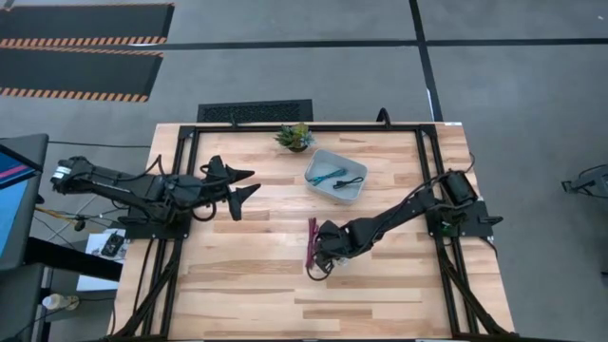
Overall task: Pick and place USB-C Cables
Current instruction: Put the white charger cable into the white bin
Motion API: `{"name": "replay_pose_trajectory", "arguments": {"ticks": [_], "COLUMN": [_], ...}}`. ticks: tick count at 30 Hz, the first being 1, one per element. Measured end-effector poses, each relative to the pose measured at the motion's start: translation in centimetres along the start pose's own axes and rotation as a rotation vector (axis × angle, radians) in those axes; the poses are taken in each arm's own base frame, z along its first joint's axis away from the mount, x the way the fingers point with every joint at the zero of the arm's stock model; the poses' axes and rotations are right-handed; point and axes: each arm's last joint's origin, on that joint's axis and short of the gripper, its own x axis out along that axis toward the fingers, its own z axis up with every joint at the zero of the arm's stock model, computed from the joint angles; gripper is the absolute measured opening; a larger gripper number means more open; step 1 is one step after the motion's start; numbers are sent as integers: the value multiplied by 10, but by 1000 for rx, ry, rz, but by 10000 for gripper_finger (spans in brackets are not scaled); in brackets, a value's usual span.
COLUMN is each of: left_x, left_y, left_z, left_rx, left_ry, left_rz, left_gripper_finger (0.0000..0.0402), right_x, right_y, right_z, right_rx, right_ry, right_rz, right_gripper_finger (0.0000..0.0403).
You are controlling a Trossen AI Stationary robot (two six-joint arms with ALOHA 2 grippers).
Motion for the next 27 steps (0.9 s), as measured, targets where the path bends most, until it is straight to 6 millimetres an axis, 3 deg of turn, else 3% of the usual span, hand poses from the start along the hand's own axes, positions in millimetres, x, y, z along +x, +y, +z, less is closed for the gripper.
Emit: {"name": "replay_pose_trajectory", "arguments": {"ticks": [4,11,15,20,23,27], "left_x": [0,0,-2,-6,-3,9], "left_y": [0,-4,-13,-17,-9,-4], "left_z": [0,3,13,17,12,14], "left_rx": [-4,9,35,97,103,74], "left_ry": [9,7,-85,-334,-410,-468], "left_rz": [-29,-127,-358,-670,-660,-719], "left_gripper_finger": [203,203,203,203,203,203], "right_x": [-20,-90,-146,-198,-215,-220], "right_y": [4,-4,-3,3,6,14], "right_z": [10,30,31,22,18,22], "right_rx": [-71,-90,-104,-184,-215,-270], "right_ry": [-73,-379,-661,-913,-1003,-1092], "right_rz": [14,66,144,224,251,268], "right_gripper_finger": [9,5,5,5,6,5]}}
